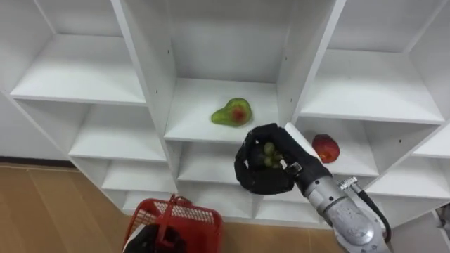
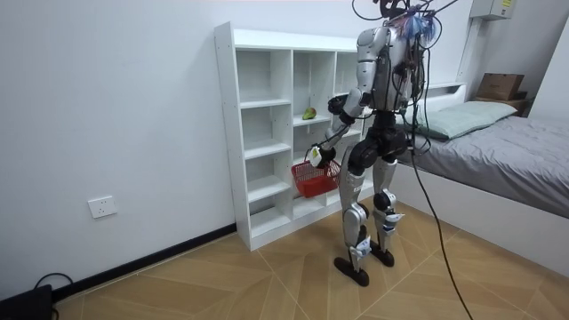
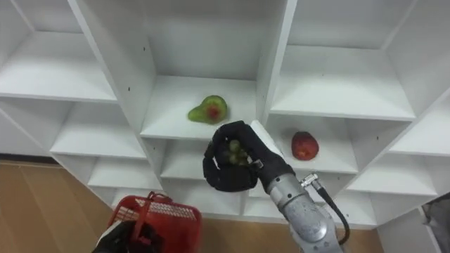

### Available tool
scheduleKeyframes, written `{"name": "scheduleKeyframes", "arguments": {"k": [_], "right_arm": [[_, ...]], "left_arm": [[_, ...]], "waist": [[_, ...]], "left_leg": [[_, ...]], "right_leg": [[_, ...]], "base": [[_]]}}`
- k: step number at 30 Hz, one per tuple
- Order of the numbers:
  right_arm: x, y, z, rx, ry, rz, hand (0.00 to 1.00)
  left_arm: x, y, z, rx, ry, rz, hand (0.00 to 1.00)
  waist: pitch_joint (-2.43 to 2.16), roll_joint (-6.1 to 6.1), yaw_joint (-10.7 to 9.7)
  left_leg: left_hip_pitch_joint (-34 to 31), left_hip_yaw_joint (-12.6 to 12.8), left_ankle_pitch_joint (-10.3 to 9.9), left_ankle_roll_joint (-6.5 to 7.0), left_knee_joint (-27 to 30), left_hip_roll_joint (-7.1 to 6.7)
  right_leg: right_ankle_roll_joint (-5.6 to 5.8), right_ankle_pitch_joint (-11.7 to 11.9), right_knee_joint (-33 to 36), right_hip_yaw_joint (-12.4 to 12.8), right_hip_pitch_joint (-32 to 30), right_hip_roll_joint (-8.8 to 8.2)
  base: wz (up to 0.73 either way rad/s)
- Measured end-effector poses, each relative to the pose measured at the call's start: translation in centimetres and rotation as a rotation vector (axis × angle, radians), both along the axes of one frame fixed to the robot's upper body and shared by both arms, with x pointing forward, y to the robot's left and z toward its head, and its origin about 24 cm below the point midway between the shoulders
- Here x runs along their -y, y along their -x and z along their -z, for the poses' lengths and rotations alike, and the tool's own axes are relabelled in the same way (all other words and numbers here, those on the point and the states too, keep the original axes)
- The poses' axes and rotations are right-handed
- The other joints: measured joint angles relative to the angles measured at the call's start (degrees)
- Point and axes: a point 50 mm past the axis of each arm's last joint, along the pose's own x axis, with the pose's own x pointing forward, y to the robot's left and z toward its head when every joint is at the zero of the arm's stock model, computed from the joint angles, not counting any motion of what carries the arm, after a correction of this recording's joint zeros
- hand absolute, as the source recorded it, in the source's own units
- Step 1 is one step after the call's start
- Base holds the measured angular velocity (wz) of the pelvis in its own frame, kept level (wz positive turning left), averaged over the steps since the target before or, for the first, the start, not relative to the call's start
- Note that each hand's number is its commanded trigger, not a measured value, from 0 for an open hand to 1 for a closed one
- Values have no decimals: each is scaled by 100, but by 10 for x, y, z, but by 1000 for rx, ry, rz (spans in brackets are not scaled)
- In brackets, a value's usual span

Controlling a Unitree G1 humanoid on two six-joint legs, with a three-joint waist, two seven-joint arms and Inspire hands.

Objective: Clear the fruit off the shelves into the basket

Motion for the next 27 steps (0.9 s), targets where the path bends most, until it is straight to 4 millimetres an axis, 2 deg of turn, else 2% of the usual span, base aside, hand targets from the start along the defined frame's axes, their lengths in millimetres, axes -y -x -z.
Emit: {"name": "scheduleKeyframes", "arguments": {"k": [1, 3, 6, 11, 16, 22, 27], "right_arm": [[1, 0, 7, -25, 5, 9, 100], [7, 4, 32, -132, 34, 48, 100], [8, 10, 49, -209, 42, 64, 100], [2, 8, 53, -226, 41, 47, 100], [1, -3, 61, -252, 68, 65, 100], [-1, -4, 69, -277, 81, 72, 100], [-2, -6, 69, -292, 11, 107, 100]], "left_arm": [[1, -2, -1, 5, 1, 7, 100], [9, -13, -5, 34, 24, 6, 100], [15, -21, -8, 63, 40, 11, 100], [24, -24, -10, 86, 99, 9, 100], [33, -30, -14, 113, 153, 14, 100], [46, -47, -26, 185, 178, 64, 100], [62, -59, -41, 270, 244, 142, 100]], "waist": [[-1, -3, 2], [6, -15, 35], [25, -60, 31], [28, -142, 22], [27, -139, 26], [76, -58, 15], [106, 31, 11]], "left_leg": [[-18, 7, 4, 1, 6, 2], [-85, 44, 19, 14, -16, -2], [-193, 61, 45, 25, -13, -20], [-452, 91, 79, 36, 56, -26], [-807, 20, 83, 39, 187, -13], [-1064, -10, 84, 39, 249, -10], [-1298, -17, 85, 42, 319, 30]], "right_leg": [[-3, 2, 17, 7, -28, -2], [-7, 4, 73, 46, -108, -12], [-5, 3, 125, 92, -272, -27], [-6, 7, 202, 90, -572, -46], [-11, 25, 225, 3, -831, -50], [-16, 29, 266, -85, -1042, -62], [-30, 39, 325, -85, -1271, -68]], "base": [[0], [-7], [-8], [-1], [11], [4], [0]]}}
